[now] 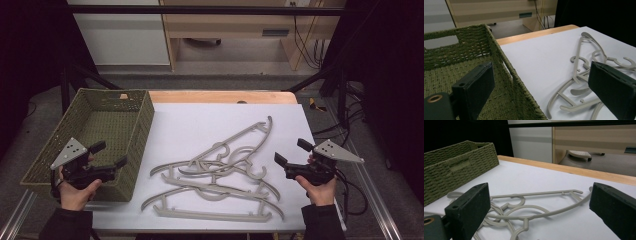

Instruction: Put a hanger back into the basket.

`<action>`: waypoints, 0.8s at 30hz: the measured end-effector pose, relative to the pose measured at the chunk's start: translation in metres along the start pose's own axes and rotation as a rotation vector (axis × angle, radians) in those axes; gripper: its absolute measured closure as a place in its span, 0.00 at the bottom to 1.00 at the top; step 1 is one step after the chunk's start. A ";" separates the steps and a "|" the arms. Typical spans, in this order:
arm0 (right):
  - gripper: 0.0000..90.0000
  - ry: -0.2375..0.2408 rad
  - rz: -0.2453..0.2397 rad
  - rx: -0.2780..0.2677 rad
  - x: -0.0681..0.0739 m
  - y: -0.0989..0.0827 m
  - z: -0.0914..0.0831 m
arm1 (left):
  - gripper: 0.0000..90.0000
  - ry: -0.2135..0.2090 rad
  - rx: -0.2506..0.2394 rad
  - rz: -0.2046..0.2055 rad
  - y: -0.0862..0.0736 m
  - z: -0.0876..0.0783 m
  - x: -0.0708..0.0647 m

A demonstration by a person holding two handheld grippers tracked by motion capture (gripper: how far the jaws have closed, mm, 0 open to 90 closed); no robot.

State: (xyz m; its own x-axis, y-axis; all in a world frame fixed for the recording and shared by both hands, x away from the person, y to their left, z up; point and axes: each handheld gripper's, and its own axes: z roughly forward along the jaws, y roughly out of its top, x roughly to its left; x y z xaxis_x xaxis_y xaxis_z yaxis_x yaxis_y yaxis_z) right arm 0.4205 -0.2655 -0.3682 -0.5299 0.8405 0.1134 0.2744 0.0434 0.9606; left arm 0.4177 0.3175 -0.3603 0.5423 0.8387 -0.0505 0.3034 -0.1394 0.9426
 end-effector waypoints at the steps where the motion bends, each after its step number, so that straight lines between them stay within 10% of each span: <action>1: 0.05 0.001 0.001 0.000 0.000 0.000 0.000 | 0.07 0.000 -0.001 0.000 0.000 0.000 0.000; 24: 0.14 0.127 -0.110 0.148 0.053 -0.004 0.054 | 0.07 -0.004 -0.002 0.015 0.002 -0.002 -0.003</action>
State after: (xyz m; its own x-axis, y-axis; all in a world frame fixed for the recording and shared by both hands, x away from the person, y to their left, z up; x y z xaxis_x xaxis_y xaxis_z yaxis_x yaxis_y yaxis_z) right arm 0.4350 -0.1920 -0.3796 -0.6571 0.7521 0.0503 0.3196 0.2176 0.9222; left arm 0.4152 0.3163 -0.3579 0.5498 0.8344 -0.0378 0.2936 -0.1506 0.9440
